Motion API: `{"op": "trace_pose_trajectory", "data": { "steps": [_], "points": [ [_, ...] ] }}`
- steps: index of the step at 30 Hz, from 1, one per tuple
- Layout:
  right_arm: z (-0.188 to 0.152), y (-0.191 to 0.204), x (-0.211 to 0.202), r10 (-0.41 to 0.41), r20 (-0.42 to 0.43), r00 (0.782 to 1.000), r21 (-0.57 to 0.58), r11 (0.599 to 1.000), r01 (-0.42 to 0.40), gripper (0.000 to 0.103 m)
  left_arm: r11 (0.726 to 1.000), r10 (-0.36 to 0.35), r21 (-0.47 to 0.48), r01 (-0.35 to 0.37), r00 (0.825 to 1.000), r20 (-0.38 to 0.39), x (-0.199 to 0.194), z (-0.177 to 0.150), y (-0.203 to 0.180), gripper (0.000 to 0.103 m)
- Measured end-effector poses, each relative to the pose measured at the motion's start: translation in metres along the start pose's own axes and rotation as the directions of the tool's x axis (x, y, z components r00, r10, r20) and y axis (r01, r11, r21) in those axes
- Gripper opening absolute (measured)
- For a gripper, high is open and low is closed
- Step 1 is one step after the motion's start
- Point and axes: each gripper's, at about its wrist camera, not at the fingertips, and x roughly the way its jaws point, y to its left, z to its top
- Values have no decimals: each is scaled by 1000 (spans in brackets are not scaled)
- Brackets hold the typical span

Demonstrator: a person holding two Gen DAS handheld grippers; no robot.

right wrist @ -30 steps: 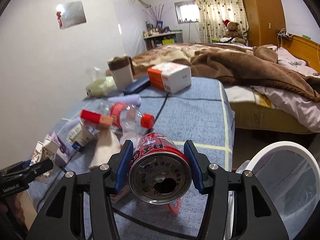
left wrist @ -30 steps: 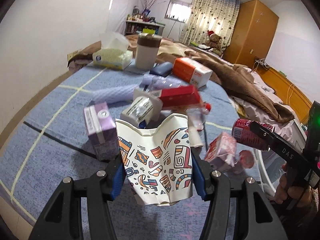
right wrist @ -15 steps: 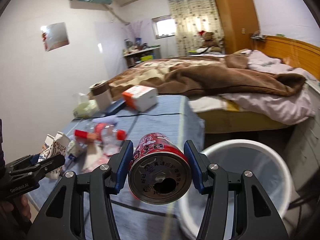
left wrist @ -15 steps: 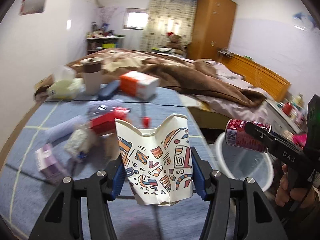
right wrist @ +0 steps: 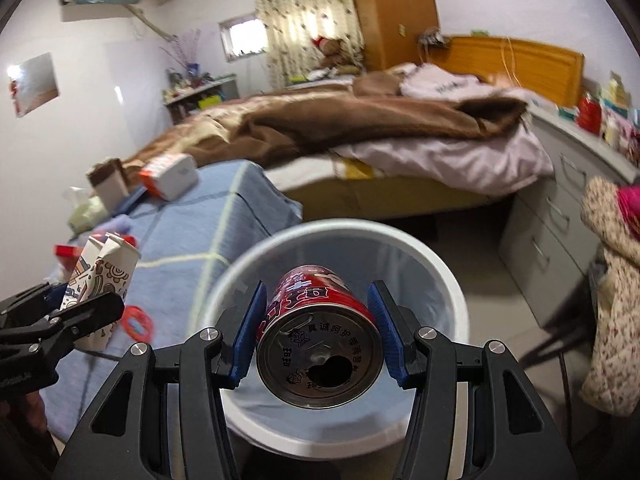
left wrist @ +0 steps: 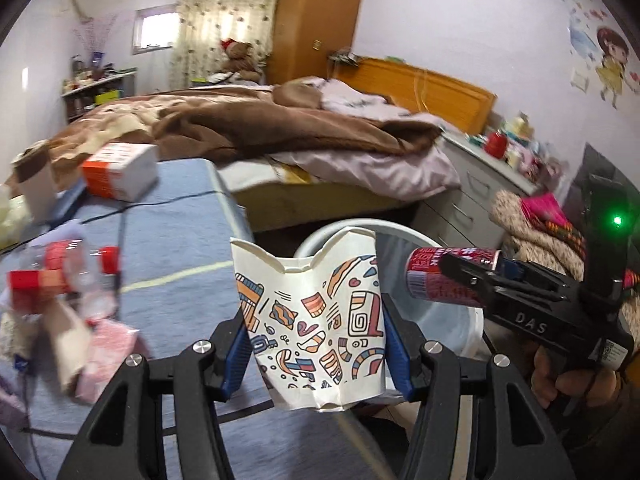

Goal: Collect trash
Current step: 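Carry the red can over the wastebasket with the right tool and release it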

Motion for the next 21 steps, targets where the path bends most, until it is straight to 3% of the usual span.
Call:
{"op": "trace_pose_trajectory", "data": {
  "steps": [10,14,17,21],
  "points": [
    [-5,-36,13,-35,-73,997,17,999,36,54,996,-39,81,46,996,-75,41,0,-35,61],
    [-4,-39,15,-52,-78,996,3,999,52,54,995,-52,79,60,994,-93,49,3,-34,65],
    [-3,-42,13,-47,-62,997,11,999,48,55,996,-50,65,57,994,-92,49,2,-28,76],
    [-1,-43,11,-49,-54,997,26,998,50,58,998,-44,33,47,996,-84,45,2,-20,77]
  ]
}}
